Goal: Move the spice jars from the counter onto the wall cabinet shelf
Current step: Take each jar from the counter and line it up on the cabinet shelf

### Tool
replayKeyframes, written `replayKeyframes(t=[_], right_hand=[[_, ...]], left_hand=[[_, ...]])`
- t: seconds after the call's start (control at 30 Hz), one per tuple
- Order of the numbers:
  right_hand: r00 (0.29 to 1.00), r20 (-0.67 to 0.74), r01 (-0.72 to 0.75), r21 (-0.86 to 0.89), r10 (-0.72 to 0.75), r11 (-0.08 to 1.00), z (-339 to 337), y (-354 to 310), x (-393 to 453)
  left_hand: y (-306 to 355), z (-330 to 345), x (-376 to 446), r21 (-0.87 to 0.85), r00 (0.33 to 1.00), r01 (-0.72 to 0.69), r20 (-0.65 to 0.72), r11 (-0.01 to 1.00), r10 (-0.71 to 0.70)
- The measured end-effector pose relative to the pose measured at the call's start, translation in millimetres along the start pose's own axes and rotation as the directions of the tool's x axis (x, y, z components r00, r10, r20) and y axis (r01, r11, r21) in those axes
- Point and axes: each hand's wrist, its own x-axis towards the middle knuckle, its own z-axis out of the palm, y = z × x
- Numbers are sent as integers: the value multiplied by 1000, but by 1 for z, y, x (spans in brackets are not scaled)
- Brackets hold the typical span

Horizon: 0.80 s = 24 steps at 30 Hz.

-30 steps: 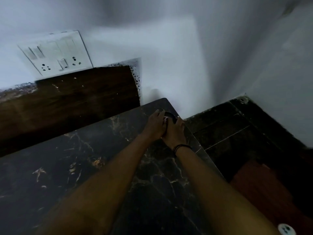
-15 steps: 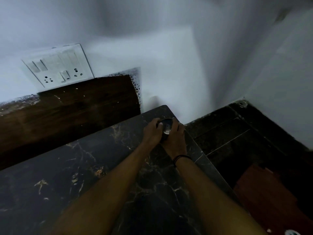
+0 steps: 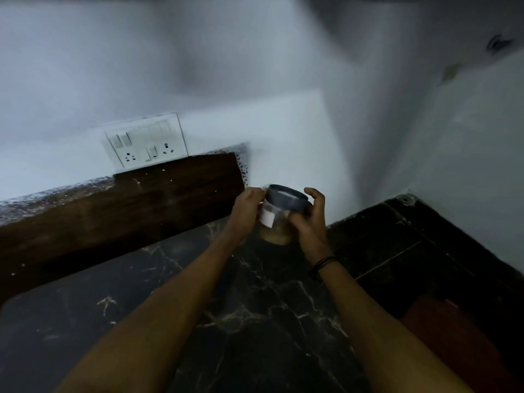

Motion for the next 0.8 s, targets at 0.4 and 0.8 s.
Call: replayKeyframes(t=[0.4, 0.8], right_hand=[[993, 97, -90, 184, 73, 979, 31, -57, 3], [993, 117, -25, 52, 19, 998, 49, -73, -17]], left_hand=[[38, -6, -36, -247, 997, -60, -52, 967, 49], [56, -16, -64, -337, 988, -147, -89, 930, 124]])
